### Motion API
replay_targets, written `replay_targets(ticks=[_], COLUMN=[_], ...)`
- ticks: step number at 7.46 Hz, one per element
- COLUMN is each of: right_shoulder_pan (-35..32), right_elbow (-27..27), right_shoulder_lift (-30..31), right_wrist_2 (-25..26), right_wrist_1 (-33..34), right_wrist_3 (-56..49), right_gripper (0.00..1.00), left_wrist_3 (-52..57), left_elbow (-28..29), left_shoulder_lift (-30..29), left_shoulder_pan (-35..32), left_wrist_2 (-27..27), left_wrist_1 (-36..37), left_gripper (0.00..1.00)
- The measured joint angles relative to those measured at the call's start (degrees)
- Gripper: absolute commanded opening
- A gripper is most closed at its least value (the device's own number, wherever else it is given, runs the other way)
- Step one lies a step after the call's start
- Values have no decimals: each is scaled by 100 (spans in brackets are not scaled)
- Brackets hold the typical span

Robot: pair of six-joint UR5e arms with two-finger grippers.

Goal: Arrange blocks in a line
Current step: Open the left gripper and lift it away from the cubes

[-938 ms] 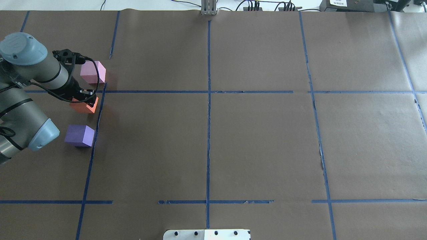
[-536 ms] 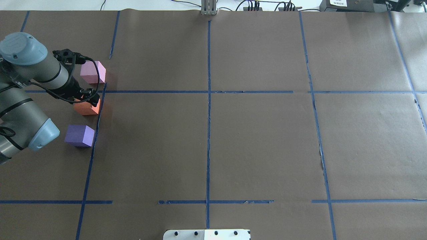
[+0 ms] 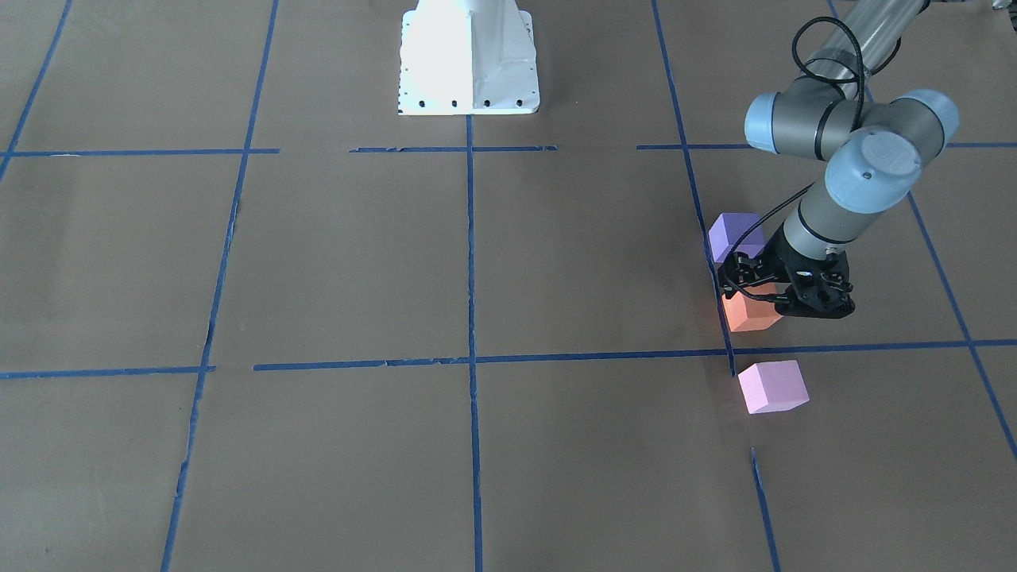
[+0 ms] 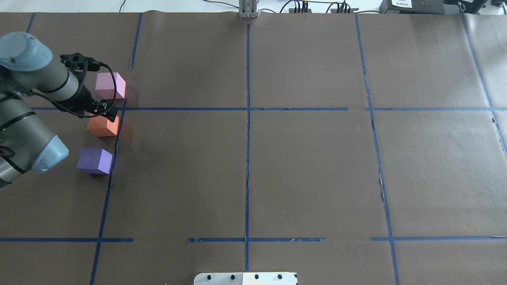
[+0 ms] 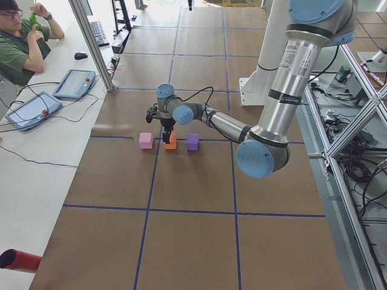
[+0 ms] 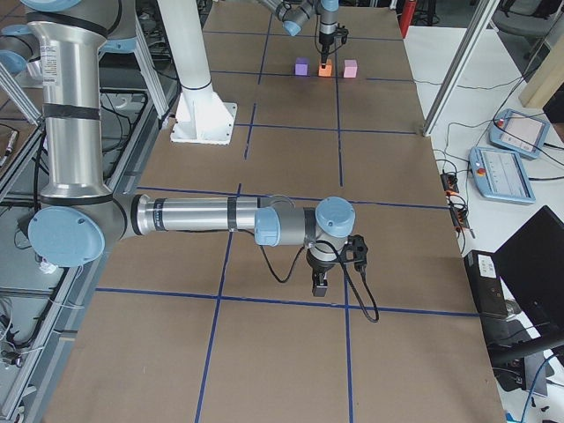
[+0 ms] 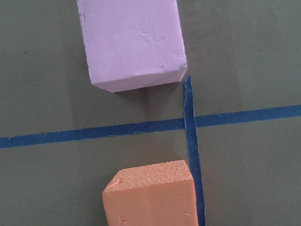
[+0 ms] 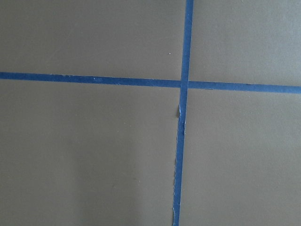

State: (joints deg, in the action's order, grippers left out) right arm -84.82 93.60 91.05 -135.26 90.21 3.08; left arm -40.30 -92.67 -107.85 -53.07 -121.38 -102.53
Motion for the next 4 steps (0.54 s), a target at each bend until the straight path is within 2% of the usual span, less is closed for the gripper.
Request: replay_targets(ticks=[4], right_shoulder_pan=[0], right_elbow=[0], right_shoulder_lift=[0], right_wrist_2=[0], right_wrist_1=[-4], right_wrist_3=[1], right_gripper=[100], left_wrist_3=[1994], left_elbow=[-538], left_shoulder_lift=[-82], left_shoulder_pan=[-1606], left_wrist_2=[-468], left_wrist_1=[1093], left_gripper=[100])
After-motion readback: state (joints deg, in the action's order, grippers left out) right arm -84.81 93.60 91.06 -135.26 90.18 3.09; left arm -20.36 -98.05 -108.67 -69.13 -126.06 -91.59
